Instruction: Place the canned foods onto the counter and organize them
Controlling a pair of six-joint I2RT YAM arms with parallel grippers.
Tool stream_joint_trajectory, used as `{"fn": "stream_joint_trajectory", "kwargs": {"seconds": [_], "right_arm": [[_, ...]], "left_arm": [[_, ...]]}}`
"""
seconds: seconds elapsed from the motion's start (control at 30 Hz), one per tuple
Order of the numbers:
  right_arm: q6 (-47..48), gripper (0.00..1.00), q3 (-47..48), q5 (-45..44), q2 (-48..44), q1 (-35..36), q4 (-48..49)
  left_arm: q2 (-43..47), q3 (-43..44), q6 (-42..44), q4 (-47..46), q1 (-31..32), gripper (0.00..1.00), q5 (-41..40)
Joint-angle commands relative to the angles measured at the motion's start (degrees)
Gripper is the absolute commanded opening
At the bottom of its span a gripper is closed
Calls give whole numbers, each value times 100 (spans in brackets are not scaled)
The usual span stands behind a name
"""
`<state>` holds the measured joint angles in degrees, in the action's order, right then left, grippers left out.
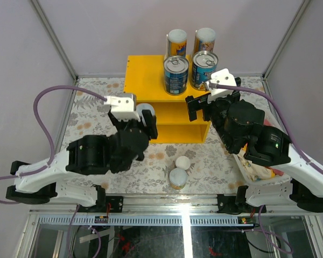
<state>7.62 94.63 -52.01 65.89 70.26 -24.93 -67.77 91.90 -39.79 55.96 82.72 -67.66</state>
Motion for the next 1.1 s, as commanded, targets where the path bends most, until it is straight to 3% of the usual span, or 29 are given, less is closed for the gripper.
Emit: {"fn": "stream_joint_trajectory", "kwargs": {"seconds": [0.0, 0.23, 0.4, 0.6, 0.8, 1.07], "right_arm": [[-21, 100, 64, -125, -128, 50, 282], [-27, 100, 91, -65, -141, 50, 335], [11, 100, 83, -29, -162, 49, 419], [114, 100, 4, -1, -224, 49, 601], [220, 100, -105, 40, -225, 50, 752], [288, 100, -276, 74, -234, 49, 904]], "left_arm": [[-266, 708, 1602, -1048, -828, 0, 387], [-935, 1687, 2635, -1603, -2202, 0, 1548], [-1527, 2268, 2728, -1535, -3194, 0, 2426], [-1823, 2227, 2713, -1891, -4088, 0, 3140], [-2160, 2426, 2611, -2205, -4707, 0, 3846], [-2689, 3007, 2591, -2336, -5080, 0, 4402]]}}
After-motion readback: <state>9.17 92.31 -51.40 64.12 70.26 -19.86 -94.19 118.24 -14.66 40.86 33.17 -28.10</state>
